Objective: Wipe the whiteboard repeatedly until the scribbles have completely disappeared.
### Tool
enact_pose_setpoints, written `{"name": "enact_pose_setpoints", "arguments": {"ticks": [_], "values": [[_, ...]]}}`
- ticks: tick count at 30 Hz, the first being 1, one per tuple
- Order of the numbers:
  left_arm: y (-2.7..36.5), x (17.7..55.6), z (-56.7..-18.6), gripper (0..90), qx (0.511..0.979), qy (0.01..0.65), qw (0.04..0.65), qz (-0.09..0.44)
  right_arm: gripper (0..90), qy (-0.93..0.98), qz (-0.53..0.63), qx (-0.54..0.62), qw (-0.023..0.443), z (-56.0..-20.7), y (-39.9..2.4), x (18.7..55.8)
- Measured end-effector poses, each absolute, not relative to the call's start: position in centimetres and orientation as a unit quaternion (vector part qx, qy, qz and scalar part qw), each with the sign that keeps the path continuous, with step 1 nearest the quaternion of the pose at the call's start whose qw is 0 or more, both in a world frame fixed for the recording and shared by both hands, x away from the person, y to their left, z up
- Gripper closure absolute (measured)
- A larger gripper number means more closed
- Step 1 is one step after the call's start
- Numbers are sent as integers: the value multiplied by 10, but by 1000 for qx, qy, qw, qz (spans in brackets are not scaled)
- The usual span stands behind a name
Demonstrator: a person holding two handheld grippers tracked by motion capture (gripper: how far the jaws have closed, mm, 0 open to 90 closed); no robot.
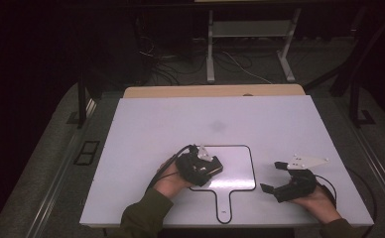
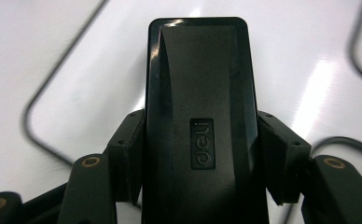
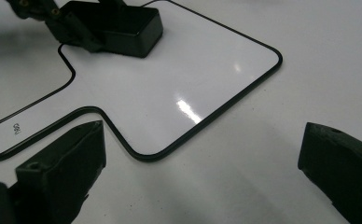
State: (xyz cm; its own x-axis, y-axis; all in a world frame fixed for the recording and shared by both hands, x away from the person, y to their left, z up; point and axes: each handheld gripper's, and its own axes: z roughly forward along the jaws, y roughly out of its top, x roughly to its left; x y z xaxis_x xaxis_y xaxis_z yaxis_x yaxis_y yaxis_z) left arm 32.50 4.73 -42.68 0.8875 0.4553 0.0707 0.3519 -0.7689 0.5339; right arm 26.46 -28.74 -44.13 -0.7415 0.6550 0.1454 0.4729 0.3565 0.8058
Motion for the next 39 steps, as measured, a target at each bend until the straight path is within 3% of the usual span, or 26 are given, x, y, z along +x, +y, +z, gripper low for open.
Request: {"name": "enact_pose_setpoints", "arguments": {"ticks": [11, 21, 27, 39], "values": [[35, 312, -426, 394, 943, 189, 264, 78, 0, 818, 450, 345, 101, -441, -287, 265], [56, 349, -427, 394, 926, 249, 260, 112, 0, 818, 449, 344, 102, -442, -287, 265], [54, 356, -427, 394, 925, 249, 258, 121, 0, 819, 448, 344, 101, -442, -287, 266], [48, 337, -426, 393, 933, 230, 264, 85, 0, 819, 449, 343, 101, -442, -287, 265]]}}
